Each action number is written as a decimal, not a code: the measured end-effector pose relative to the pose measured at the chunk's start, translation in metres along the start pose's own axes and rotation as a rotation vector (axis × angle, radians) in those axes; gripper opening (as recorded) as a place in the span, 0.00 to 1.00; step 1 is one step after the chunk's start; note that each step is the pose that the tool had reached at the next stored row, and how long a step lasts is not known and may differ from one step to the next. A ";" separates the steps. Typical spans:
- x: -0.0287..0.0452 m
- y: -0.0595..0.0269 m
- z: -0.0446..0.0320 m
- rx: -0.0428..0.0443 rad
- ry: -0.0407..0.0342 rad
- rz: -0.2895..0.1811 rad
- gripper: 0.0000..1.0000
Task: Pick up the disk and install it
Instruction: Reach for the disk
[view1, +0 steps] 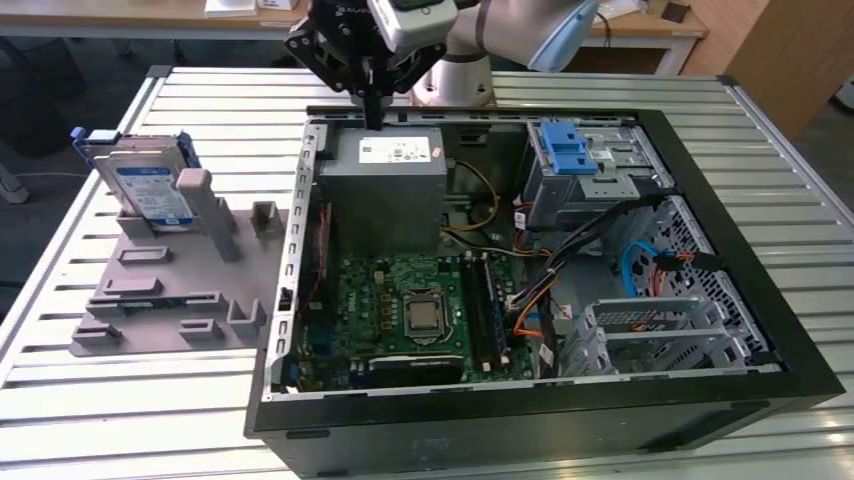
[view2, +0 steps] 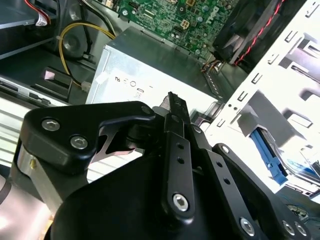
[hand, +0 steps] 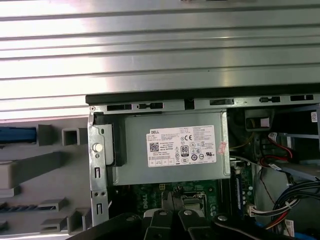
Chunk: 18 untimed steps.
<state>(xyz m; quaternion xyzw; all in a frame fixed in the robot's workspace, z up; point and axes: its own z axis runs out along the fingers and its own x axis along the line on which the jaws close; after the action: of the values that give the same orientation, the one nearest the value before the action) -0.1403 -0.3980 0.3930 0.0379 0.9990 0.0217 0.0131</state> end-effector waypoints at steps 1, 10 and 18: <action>0.0010 0.0000 0.0000 0.0000 0.0000 0.000 0.11; 0.0084 -0.0004 0.0001 0.0001 0.0007 0.000 0.11; 0.0147 -0.0006 0.0002 0.0002 0.0012 0.000 0.11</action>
<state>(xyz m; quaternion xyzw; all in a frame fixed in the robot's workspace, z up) -0.1550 -0.3974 0.3924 0.0379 0.9990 0.0216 0.0125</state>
